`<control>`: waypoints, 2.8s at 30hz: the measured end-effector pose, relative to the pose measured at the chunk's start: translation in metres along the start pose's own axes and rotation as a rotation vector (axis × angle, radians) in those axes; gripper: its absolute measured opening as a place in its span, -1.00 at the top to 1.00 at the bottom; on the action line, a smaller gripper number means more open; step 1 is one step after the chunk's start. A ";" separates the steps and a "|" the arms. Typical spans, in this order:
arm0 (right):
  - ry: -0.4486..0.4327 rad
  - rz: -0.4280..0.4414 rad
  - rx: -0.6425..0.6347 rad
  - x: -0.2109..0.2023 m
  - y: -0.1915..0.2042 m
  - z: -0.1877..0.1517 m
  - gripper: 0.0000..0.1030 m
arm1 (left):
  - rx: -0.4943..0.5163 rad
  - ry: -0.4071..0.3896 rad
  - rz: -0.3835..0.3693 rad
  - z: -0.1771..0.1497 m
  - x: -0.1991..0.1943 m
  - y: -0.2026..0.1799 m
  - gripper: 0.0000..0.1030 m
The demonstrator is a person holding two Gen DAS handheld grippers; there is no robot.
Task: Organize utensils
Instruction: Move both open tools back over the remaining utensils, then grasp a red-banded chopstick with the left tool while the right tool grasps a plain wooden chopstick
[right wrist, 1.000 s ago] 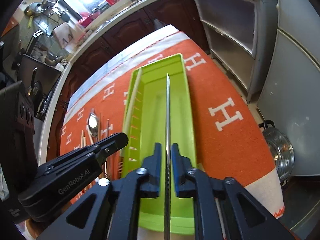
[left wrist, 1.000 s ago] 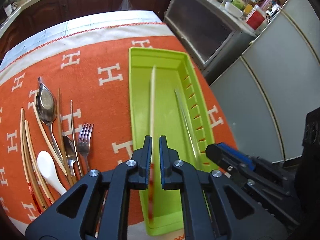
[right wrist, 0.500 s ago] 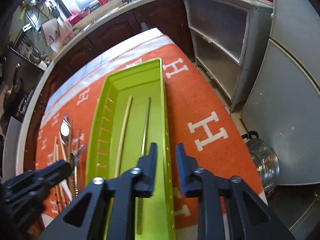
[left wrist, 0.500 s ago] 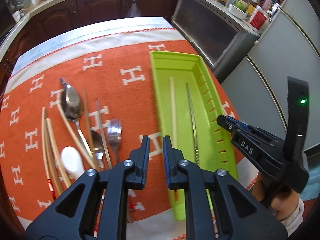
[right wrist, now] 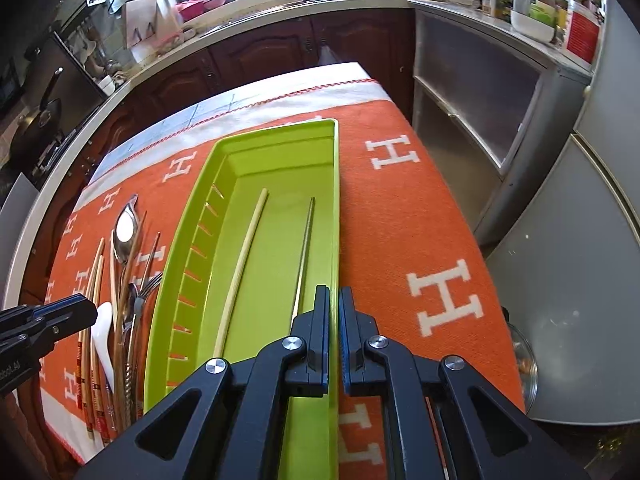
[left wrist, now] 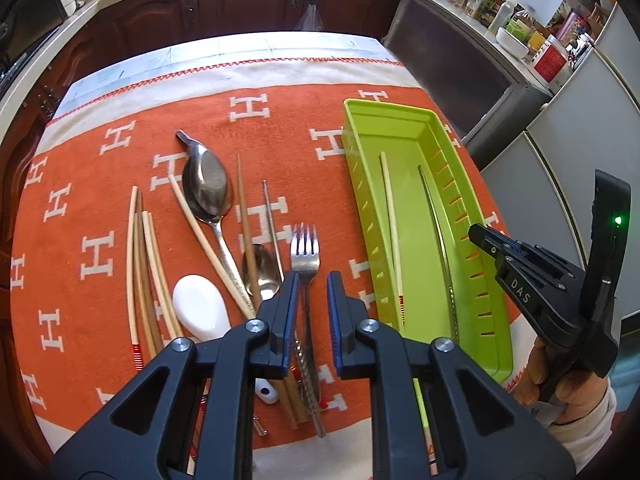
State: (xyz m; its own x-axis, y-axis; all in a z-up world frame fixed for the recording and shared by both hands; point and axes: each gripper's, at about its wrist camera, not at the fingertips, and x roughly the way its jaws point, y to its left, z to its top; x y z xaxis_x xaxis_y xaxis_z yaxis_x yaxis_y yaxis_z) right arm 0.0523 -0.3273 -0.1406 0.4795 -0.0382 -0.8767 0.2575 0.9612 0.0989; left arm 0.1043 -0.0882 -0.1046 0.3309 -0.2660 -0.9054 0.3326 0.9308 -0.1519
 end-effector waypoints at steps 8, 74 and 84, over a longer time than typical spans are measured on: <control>0.035 0.000 0.023 -0.010 -0.001 0.001 0.88 | -0.013 -0.041 0.041 -0.004 -0.021 0.010 0.33; 0.189 0.339 -0.296 -0.028 0.218 -0.034 0.44 | -0.174 0.040 0.196 -0.080 0.020 0.144 0.15; 0.233 0.374 -0.295 -0.014 0.226 -0.042 0.44 | -0.164 -0.013 0.223 -0.068 0.023 0.151 0.92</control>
State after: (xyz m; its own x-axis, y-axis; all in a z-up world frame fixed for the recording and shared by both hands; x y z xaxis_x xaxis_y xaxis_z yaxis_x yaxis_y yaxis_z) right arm 0.0682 -0.0983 -0.1258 0.2856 0.3518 -0.8914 -0.1584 0.9347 0.3182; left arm 0.1017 0.0636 -0.1755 0.3913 -0.0525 -0.9188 0.1038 0.9945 -0.0126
